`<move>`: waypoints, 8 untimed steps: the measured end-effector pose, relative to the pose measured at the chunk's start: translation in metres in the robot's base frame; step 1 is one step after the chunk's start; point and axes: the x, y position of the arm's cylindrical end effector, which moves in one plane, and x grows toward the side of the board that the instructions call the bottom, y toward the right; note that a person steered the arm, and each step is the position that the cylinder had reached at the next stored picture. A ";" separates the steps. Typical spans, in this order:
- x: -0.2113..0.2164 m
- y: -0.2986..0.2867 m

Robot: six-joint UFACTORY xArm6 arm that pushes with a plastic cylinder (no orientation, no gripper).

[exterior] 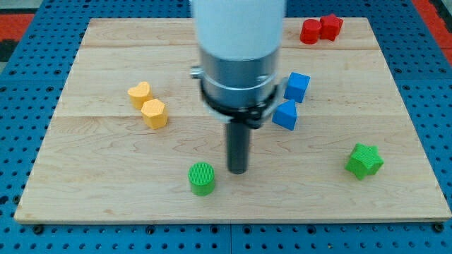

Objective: Slide the green star closer to the green circle

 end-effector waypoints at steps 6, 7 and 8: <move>0.016 0.147; 0.024 0.094; 0.025 0.108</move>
